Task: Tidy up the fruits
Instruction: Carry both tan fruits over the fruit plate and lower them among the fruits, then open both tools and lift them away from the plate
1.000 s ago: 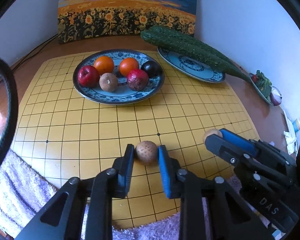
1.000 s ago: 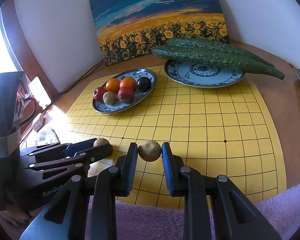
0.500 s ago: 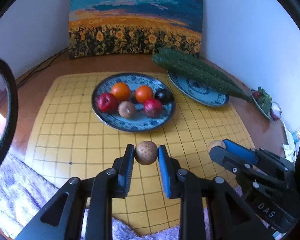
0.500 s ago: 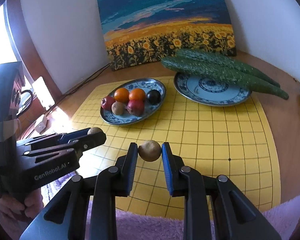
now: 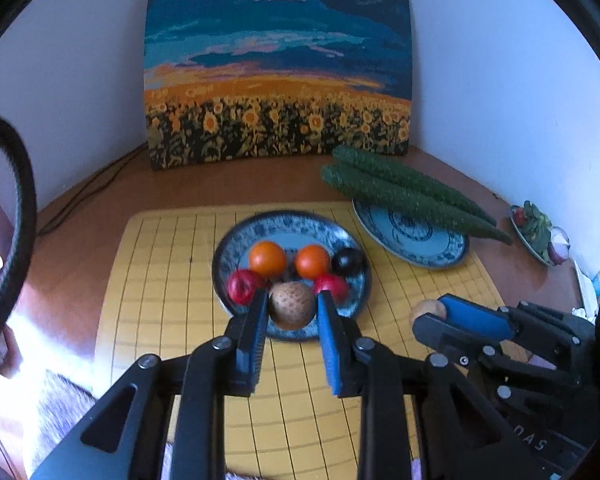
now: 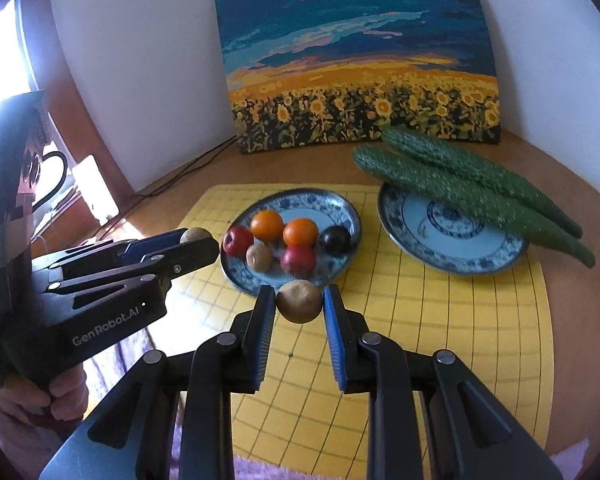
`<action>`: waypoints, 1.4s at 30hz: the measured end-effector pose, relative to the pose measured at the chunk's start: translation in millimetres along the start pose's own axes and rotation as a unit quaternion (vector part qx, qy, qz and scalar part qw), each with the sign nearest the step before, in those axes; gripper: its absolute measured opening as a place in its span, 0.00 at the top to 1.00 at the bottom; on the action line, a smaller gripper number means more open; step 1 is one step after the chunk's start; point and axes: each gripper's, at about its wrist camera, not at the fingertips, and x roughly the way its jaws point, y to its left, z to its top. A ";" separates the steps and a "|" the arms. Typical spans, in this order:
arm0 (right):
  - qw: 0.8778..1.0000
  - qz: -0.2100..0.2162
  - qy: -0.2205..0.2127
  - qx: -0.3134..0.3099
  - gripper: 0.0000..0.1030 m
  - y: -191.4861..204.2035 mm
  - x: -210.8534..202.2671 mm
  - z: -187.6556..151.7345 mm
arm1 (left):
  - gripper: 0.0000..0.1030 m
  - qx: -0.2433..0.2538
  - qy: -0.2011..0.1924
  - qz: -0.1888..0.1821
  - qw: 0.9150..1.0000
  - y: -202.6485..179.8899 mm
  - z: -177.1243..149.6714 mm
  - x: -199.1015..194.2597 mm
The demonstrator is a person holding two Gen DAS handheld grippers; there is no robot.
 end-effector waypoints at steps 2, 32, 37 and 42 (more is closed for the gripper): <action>1.000 -0.003 -0.001 -0.004 0.75 1.4 2.3 8.4 | 0.75 0.001 -0.003 0.000 1.000 1.5 5.6 1.4; 1.000 -0.019 0.022 0.000 0.75 -28.9 99.5 56.9 | 0.75 -0.025 0.033 0.003 0.999 33.8 40.7 97.3; 1.000 -0.017 0.024 0.003 0.75 -30.1 102.8 57.3 | 0.75 -0.021 0.036 0.001 0.999 31.7 40.1 101.2; 1.000 -0.010 0.024 0.004 0.75 -29.2 101.9 57.7 | 0.75 -0.013 0.035 0.002 0.999 28.3 40.6 102.6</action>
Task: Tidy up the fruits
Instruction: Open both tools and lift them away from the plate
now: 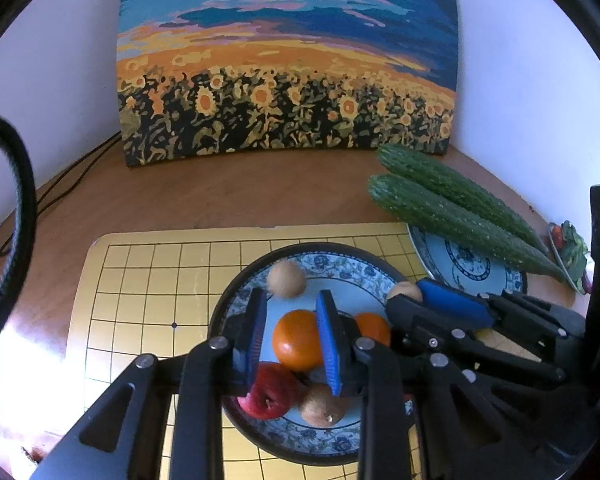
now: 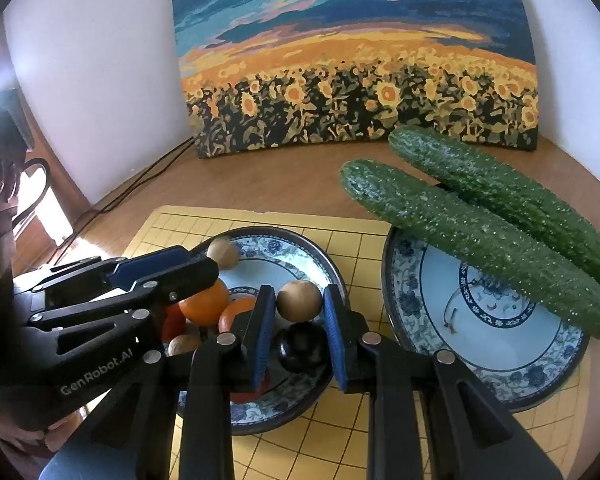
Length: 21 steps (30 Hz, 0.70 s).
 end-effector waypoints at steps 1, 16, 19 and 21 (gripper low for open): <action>1.000 0.001 -0.001 0.000 0.75 0.1 -0.3 0.3 | 0.75 0.002 0.000 0.001 1.000 -0.7 -0.4 -0.2; 1.000 0.012 -0.016 0.011 0.55 3.4 -26.4 -4.5 | 0.68 -0.005 0.003 0.015 1.000 -1.3 -17.1 -25.9; 1.000 0.018 -0.013 0.012 0.55 7.2 -33.2 -8.3 | 0.66 -0.013 0.003 0.016 1.000 -0.7 -23.9 -36.4; 1.000 0.016 -0.012 0.010 0.54 10.5 -39.4 -12.1 | 0.65 -0.018 0.003 0.015 1.000 0.1 -27.2 -41.1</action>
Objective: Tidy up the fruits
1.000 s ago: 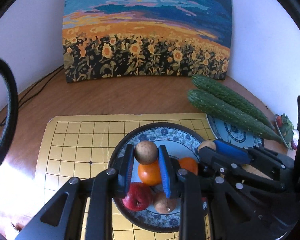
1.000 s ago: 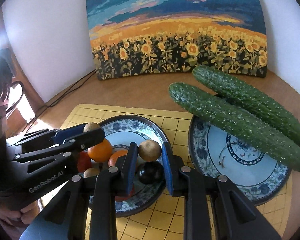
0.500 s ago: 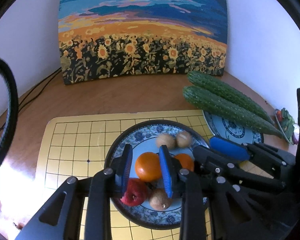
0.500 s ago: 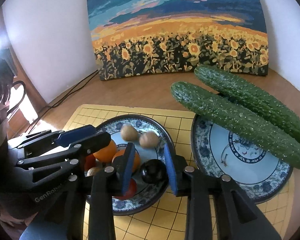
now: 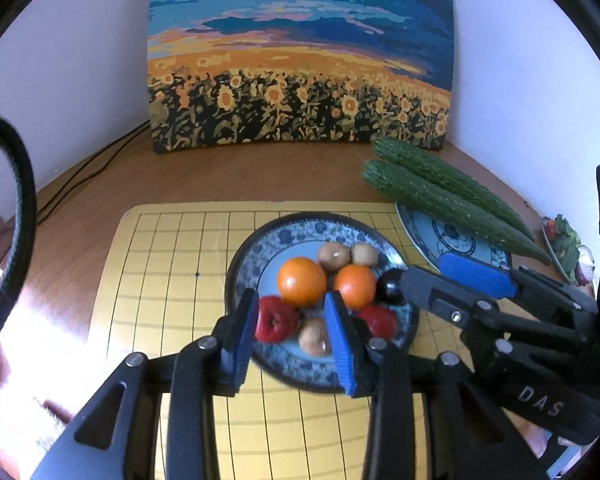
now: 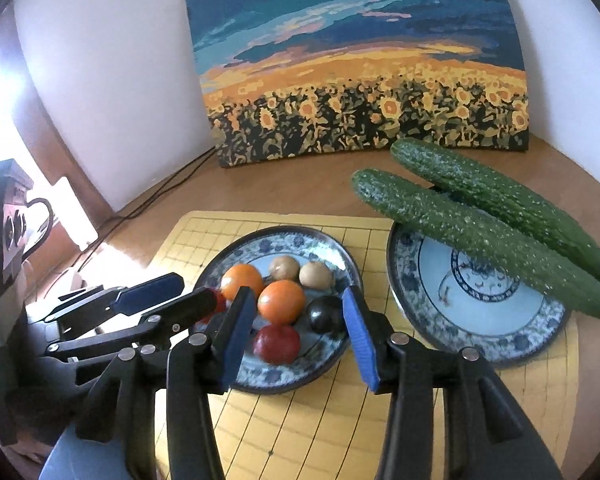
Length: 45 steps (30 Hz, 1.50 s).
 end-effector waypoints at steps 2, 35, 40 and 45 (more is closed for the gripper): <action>1.000 -0.002 0.000 -0.001 0.54 2.5 -6.1 -4.7 | 0.65 -0.006 0.004 0.003 1.000 1.1 -3.5 -4.4; 0.999 -0.050 0.015 -0.010 0.44 25.7 -43.8 -85.5 | 0.51 -0.017 0.005 0.020 1.000 -3.3 -74.7 -43.3; 0.998 -0.057 0.015 -0.005 0.39 24.4 -40.7 -90.5 | 0.44 -0.019 0.006 0.027 0.999 -2.8 -77.7 -41.1; 0.998 -0.061 0.018 -0.002 0.38 23.9 -36.3 -94.7 | 0.41 -0.023 0.007 0.031 0.999 -2.1 -81.2 -37.9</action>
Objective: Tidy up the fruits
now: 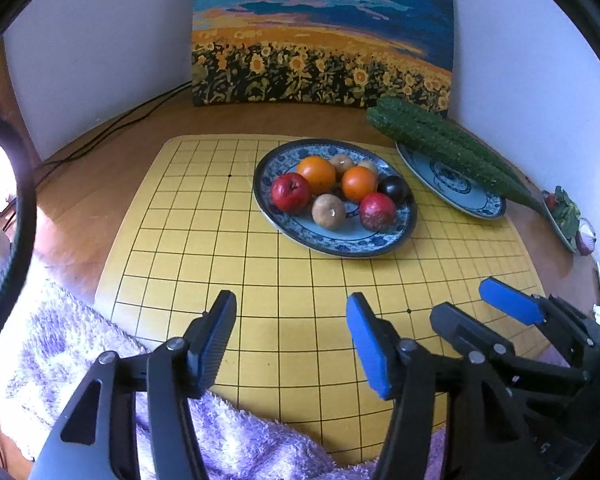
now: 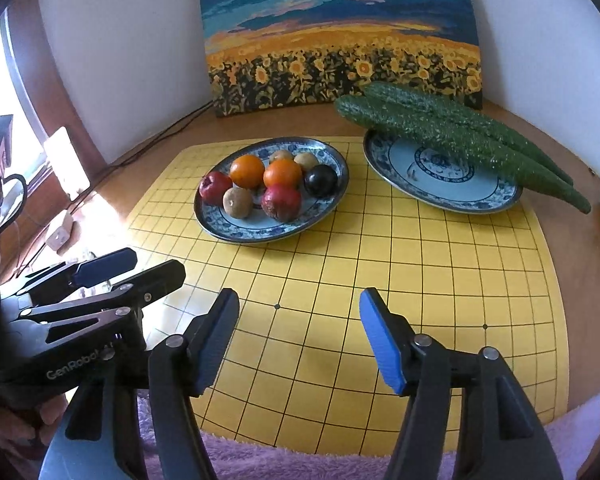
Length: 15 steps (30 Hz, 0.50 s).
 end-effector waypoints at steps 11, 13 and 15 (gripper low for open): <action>1.000 0.002 0.008 0.003 0.37 -2.1 7.3 -3.6 | 0.41 -0.006 0.013 0.008 1.000 2.1 -0.8 8.6; 1.000 0.002 0.010 0.004 0.37 -3.2 8.5 -4.0 | 0.41 -0.006 0.013 0.010 1.000 1.6 -0.5 9.1; 1.000 0.002 0.011 0.006 0.37 -3.5 9.4 -5.0 | 0.41 -0.006 0.014 0.012 1.000 0.9 -0.7 9.8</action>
